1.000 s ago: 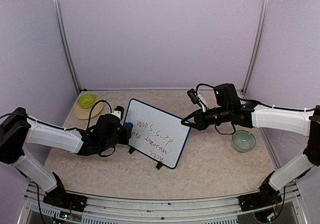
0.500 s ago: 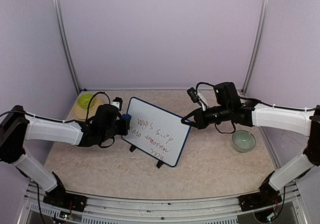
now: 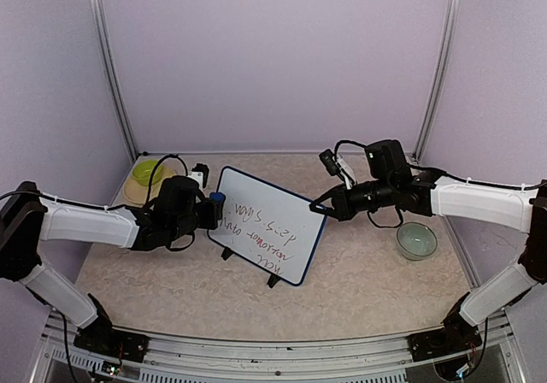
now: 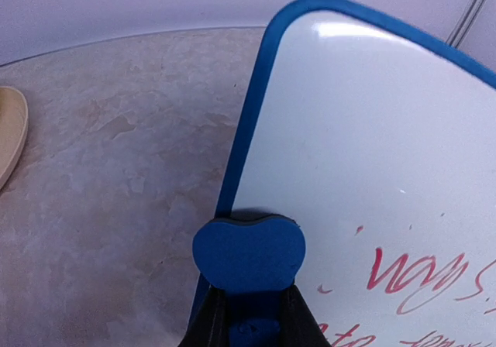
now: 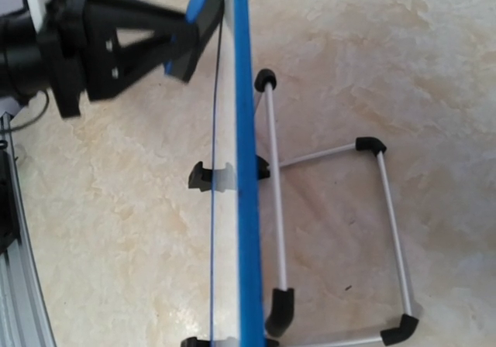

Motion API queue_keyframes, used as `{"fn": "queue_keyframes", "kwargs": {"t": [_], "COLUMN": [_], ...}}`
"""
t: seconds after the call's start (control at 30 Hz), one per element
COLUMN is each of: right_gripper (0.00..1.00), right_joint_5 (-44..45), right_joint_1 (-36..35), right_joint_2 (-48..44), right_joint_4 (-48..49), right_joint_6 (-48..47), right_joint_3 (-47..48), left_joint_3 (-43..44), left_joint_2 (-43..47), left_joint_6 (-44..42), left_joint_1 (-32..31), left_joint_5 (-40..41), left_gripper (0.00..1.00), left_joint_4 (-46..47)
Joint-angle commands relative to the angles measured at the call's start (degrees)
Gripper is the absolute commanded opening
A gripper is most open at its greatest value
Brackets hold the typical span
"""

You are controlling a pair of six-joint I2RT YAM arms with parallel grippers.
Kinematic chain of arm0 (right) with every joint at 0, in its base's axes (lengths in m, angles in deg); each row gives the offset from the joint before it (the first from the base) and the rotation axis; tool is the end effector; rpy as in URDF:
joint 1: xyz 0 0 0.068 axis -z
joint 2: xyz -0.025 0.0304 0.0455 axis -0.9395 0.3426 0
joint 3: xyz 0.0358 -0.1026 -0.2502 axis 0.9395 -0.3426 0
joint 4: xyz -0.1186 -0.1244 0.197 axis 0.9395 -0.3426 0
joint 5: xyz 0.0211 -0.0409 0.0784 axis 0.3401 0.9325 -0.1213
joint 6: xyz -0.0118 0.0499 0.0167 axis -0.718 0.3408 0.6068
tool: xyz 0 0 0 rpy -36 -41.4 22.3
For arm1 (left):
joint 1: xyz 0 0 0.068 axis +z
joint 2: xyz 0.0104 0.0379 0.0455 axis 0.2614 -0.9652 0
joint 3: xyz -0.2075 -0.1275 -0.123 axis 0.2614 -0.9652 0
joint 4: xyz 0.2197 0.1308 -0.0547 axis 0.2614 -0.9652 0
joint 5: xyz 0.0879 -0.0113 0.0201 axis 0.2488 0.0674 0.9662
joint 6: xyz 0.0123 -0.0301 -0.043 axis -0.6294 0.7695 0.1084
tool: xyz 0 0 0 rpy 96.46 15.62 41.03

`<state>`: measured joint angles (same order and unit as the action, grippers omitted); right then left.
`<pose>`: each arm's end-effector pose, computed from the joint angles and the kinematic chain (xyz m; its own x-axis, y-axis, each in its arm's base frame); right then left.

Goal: Erase the whiteboard
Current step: Erase the center of the whiteboard.

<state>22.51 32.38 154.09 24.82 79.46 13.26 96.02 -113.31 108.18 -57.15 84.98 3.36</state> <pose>0.2434 0.2098 0.2649 -0.6312 -0.2141 -0.7455 -0.7257 0.5022 0.4703 0.2402 -0.2000 0.1995 -0.4782 -0.0084 -0.8782 0.2585 0.9543 -0.1499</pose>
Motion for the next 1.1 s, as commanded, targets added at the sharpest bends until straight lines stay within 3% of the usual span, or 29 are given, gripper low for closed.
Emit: {"fn": "queue_keyframes", "kwargs": {"t": [0.0,0.3,0.8,1.07], "right_gripper": [0.0,0.0,0.0,0.0], "right_joint_5": [-0.7,-1.03,-1.0,-0.96], "right_joint_1": [-0.47,-0.47,-0.43,-0.46], "right_joint_2": [1.28,2.14,1.57,1.17], "right_joint_4": [-2.79,-2.11,-2.62,-2.52], "right_joint_6": [-3.34,-3.29,-3.07,-3.06], "right_joint_3": [0.31,0.48,0.04,-0.38], "left_joint_3": [-5.19,-10.38,4.77,2.49], "left_joint_2": [1.02,1.82,-1.3,-2.44], "left_joint_6": [3.1,5.81,-0.28,0.46], "left_joint_1": [-0.7,-1.02,0.88,1.57], "left_joint_5": [-2.19,-3.74,-3.05,-3.46], "left_gripper": [0.17,0.17,0.17,0.17], "left_joint_4": [-0.02,0.81,1.61,1.01]}}
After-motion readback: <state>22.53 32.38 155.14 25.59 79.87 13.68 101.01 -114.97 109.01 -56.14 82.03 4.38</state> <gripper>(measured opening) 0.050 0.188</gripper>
